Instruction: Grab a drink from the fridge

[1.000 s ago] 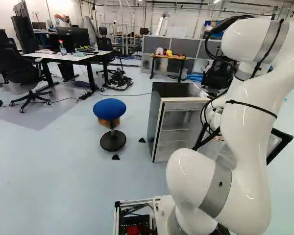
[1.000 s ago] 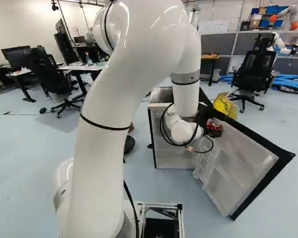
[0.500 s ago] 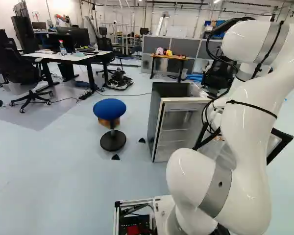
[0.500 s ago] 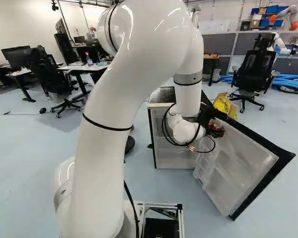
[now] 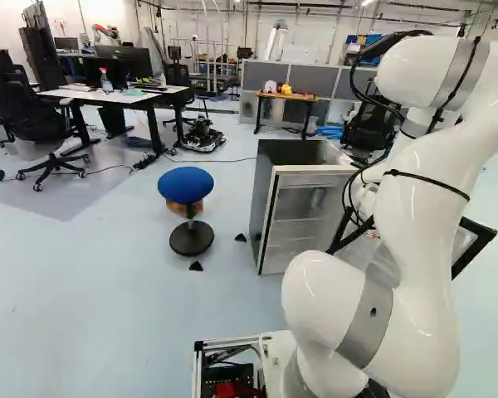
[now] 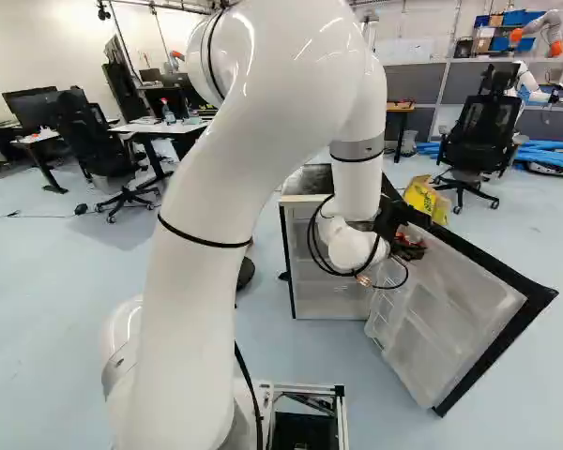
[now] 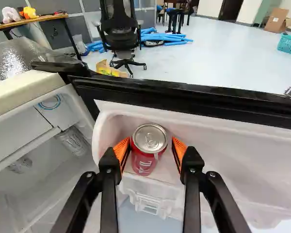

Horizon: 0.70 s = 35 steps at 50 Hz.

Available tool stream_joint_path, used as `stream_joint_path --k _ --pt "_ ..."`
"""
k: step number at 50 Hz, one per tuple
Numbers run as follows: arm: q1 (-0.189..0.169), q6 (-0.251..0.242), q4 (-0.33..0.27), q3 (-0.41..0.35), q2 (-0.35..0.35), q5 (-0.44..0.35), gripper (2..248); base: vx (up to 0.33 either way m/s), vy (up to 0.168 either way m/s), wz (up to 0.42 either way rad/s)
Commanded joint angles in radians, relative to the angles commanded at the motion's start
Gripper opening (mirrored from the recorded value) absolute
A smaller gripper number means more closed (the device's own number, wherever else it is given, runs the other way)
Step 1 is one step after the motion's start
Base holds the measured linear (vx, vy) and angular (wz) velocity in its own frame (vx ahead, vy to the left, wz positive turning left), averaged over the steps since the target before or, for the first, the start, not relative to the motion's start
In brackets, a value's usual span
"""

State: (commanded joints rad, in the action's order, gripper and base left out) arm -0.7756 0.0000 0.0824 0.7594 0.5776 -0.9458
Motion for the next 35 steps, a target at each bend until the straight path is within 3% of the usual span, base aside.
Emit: stream_joint_path --k 25,26,35 --pt "0.0 0.0 0.0 0.0 0.0 0.0 137 0.0 0.0 0.0" --pt "0.0 0.0 0.0 0.0 0.0 0.0 105 0.0 0.0 0.0" --pt "0.0 0.0 0.0 0.0 0.0 0.0 93 0.0 0.0 0.0"
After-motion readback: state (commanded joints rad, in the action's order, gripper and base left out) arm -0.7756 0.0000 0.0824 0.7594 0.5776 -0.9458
